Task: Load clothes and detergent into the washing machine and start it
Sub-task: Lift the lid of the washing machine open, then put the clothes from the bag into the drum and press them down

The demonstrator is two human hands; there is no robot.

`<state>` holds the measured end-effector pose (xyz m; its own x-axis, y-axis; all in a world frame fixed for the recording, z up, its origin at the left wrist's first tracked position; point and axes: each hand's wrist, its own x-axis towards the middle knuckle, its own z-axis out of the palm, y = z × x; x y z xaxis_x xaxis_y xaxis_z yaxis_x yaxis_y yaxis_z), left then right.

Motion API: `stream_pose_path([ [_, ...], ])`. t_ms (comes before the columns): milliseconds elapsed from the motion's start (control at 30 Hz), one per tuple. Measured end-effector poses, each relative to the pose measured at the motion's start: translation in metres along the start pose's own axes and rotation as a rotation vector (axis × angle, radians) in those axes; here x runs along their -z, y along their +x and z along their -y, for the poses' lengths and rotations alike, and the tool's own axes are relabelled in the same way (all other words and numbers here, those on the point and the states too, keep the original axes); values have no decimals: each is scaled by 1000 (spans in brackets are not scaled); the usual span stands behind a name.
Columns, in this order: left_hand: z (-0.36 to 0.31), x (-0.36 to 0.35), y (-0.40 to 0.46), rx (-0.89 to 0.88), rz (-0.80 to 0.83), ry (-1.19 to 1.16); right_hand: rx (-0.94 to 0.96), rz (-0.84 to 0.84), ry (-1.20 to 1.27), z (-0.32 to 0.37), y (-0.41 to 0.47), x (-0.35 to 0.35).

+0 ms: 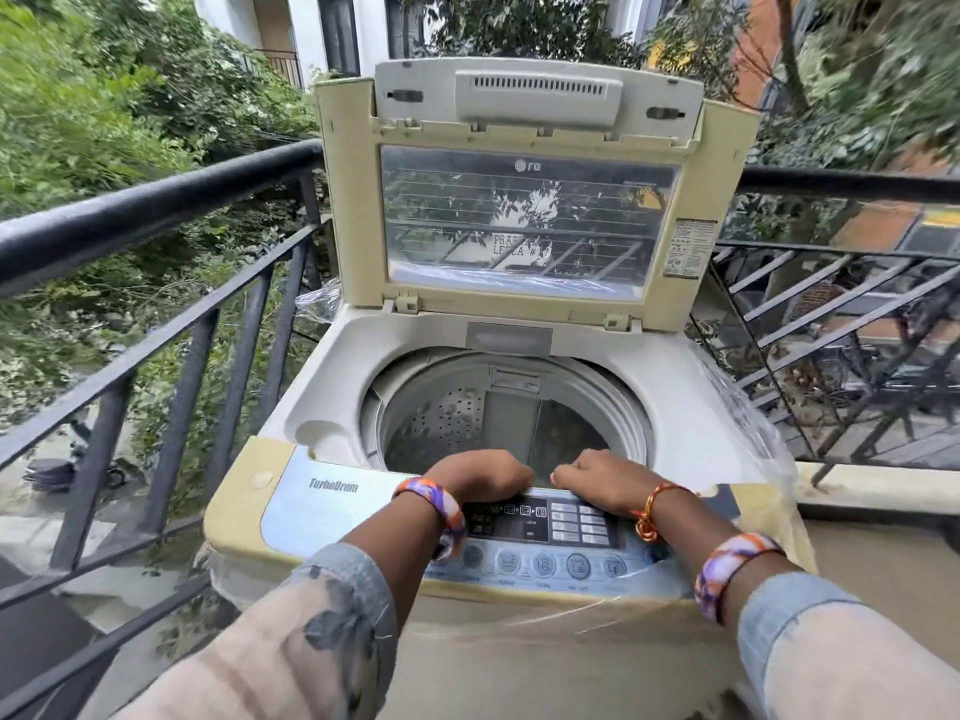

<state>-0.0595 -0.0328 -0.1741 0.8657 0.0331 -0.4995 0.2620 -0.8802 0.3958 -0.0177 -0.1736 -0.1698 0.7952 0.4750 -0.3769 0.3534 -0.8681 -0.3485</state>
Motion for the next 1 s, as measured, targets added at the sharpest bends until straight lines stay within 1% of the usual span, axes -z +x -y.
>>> stream_pose_path([
  [133,4,-2,3,29,-87,-9,16,-52,29,-3,0,0],
  [333,5,-4,1,27,-187,-25,108,-308,69,-8,-5,-7],
  [400,5,-7,0,32,-260,-40,144,-353,75,-10,-5,-7],
  [467,3,-10,-4,24,-381,-46,194,-365,63,-12,-5,-7],
  [533,3,-11,-10,-25,-516,-74,250,-373,30,-15,-6,-8],
  [600,3,-13,-13,-59,-588,-173,315,-345,53,-22,-9,-5],
  [667,-3,-14,-17,-97,-640,-278,392,-316,147,-33,-18,0],
  [700,-12,-15,-19,-131,-677,-300,431,-331,183,-42,-24,6],
  [767,-45,-17,-25,-210,-768,-339,509,-415,213,-65,-40,20],
  [833,-91,-21,-31,-297,-850,-456,585,-509,253,-91,-57,40],
  [900,-145,-30,-30,-384,-847,-512,630,-597,321,-125,-73,61],
  [1000,-218,-54,-15,-477,-748,-509,619,-693,378,-183,-90,84],
])
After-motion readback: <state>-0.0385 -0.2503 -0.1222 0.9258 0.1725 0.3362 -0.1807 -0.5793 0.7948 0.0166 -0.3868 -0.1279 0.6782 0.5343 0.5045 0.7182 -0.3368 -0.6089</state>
